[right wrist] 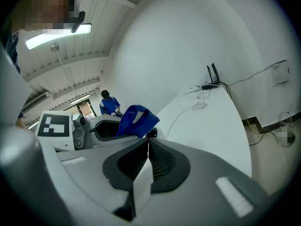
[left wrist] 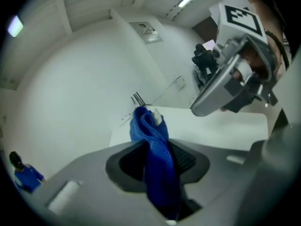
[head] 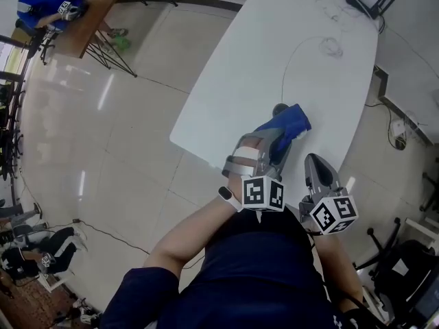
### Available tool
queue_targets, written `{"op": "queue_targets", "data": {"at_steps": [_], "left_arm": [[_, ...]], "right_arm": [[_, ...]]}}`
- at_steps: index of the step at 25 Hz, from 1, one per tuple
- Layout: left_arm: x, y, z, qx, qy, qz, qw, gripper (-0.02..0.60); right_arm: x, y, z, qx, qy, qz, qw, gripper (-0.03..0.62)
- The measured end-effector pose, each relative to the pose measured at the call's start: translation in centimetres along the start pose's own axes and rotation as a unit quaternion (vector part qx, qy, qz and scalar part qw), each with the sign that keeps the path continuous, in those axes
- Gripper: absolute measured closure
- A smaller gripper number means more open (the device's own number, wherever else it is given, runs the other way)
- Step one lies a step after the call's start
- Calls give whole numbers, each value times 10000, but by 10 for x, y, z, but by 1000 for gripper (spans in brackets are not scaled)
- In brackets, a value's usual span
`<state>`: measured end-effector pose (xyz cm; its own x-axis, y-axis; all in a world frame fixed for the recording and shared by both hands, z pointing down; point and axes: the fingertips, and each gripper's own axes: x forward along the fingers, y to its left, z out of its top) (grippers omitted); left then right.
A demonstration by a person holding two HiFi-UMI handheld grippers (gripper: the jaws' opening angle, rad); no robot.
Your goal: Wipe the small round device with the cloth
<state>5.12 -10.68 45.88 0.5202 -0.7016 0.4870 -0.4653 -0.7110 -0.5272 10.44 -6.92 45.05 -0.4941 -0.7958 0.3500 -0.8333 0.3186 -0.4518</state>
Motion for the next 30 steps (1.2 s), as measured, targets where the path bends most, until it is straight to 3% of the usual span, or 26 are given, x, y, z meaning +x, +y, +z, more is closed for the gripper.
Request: {"op": "queue_targets", "data": {"at_steps": [1, 2, 3, 4, 5, 7, 10, 12, 14, 16, 17, 19, 20, 22, 24, 25, 27, 28, 29, 30], "left_arm": [[2, -2, -1, -224, -41, -20, 9997, 448], [4, 0, -4, -722, -100, -44, 9973, 448], [5, 7, -8, -1436, -170, -56, 9895, 448], [6, 16, -14, -2250, -248, -39, 9740, 448], [6, 27, -21, -3058, -325, -2, 9516, 448], [5, 43, -36, -4481, -439, 24, 8929, 448], [7, 53, -60, -6185, -516, -96, 7840, 448], [12, 53, -80, -6998, -567, -112, 7120, 448], [18, 49, -98, -7596, -625, -95, 6473, 448], [23, 42, -112, -8046, -685, -104, 5898, 448], [25, 39, -116, -8218, -708, -124, 5652, 448], [28, 32, -125, -8460, -683, -113, 5287, 448], [29, 29, -129, -8539, -660, -91, 5162, 448], [31, 24, -135, -8639, -659, -68, 4992, 448], [32, 21, -137, -8685, -682, -68, 4910, 448], [32, 21, -137, -8686, -690, -69, 4907, 448], [30, 23, -134, -8638, -708, -78, 4988, 448], [28, 25, -131, -8577, -726, -91, 5088, 448], [26, 28, -126, -8479, -746, -103, 5247, 448], [23, 31, -121, -8330, -759, -103, 5480, 448]], "right_arm": [[2, -2, 0, 10, 14, -10, 10000, 582], [4, -4, 1, 25, 31, -20, 10000, 582], [6, -6, 1, 43, 51, -29, 10000, 582], [9, -9, 0, 61, 76, -37, 9999, 582], [12, -11, 0, 80, 106, -40, 9999, 582], [19, -15, -2, 126, 176, -31, 9998, 582], [33, -16, -4, 192, 291, 33, 9994, 582], [42, -15, -5, 214, 380, 107, 9990, 582], [50, -13, -8, 243, 464, 173, 9985, 582], [55, -12, -9, 264, 516, 224, 9981, 582], [57, -12, -10, 270, 528, 242, 9979, 582], [59, -12, -9, 283, 538, 248, 9978, 582], [59, -13, -9, 284, 536, 243, 9979, 582], [58, -15, -7, 275, 518, 225, 9980, 582], [56, -17, -6, 267, 477, 191, 9983, 582], [54, -16, -6, 259, 451, 174, 9985, 582], [49, -14, -5, 229, 397, 156, 9988, 582], [46, -13, -4, 209, 373, 154, 9990, 582], [43, -12, -4, 189, 349, 152, 9991, 582], [40, -11, -4, 170, 324, 146, 9992, 582]]}}
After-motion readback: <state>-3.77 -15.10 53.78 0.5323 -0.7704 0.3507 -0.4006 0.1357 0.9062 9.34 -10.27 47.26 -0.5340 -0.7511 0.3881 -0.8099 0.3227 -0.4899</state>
